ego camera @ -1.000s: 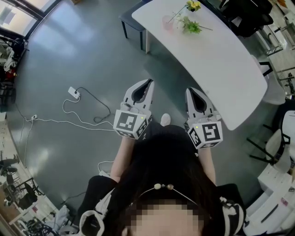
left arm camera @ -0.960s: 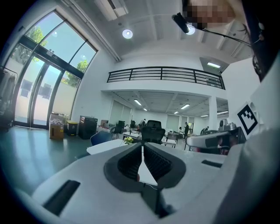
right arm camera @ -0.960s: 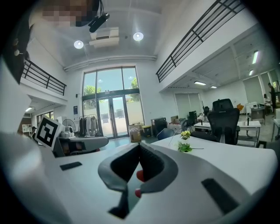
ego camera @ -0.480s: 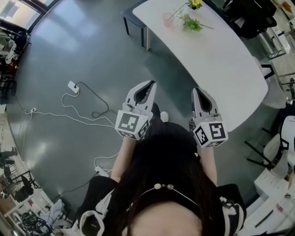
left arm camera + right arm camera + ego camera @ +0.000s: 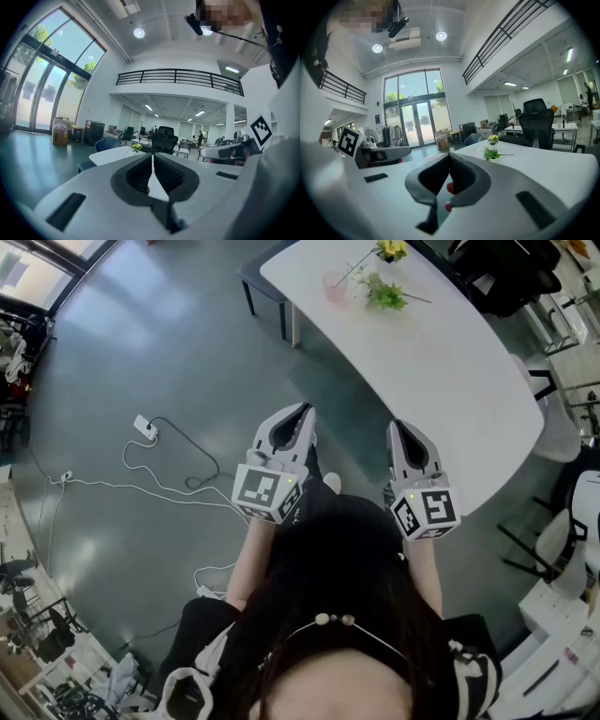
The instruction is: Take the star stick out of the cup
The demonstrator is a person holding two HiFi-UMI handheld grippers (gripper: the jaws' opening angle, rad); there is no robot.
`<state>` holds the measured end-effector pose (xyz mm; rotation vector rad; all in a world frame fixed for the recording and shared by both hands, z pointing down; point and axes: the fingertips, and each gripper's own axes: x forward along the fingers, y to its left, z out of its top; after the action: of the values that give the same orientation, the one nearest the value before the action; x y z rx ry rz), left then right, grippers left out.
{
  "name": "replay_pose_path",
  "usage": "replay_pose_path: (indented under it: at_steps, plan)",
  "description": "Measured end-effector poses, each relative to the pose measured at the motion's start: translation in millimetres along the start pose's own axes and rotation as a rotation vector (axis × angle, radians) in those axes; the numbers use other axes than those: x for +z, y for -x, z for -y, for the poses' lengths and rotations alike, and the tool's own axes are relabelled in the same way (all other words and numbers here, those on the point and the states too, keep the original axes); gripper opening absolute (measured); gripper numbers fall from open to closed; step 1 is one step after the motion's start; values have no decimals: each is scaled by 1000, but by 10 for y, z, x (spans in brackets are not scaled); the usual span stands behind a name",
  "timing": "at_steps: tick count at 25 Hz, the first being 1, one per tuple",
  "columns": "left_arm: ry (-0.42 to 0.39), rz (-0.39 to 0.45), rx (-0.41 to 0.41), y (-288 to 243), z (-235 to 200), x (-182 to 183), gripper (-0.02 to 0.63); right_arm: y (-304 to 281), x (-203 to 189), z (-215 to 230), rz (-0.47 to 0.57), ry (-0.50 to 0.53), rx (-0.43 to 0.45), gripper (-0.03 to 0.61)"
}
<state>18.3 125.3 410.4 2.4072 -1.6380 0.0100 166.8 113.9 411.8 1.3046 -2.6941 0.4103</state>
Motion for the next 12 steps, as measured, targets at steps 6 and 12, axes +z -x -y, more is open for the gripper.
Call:
replay_pose_path:
  at_steps: [6,12]
  plan:
    - [-18,0,-42,-523,-261,167,18,-514,153,260,-2,1,-23,3]
    - [-14,-6,-55,-1014,-775,391,18,-1249,436,442,7,5,-42,3]
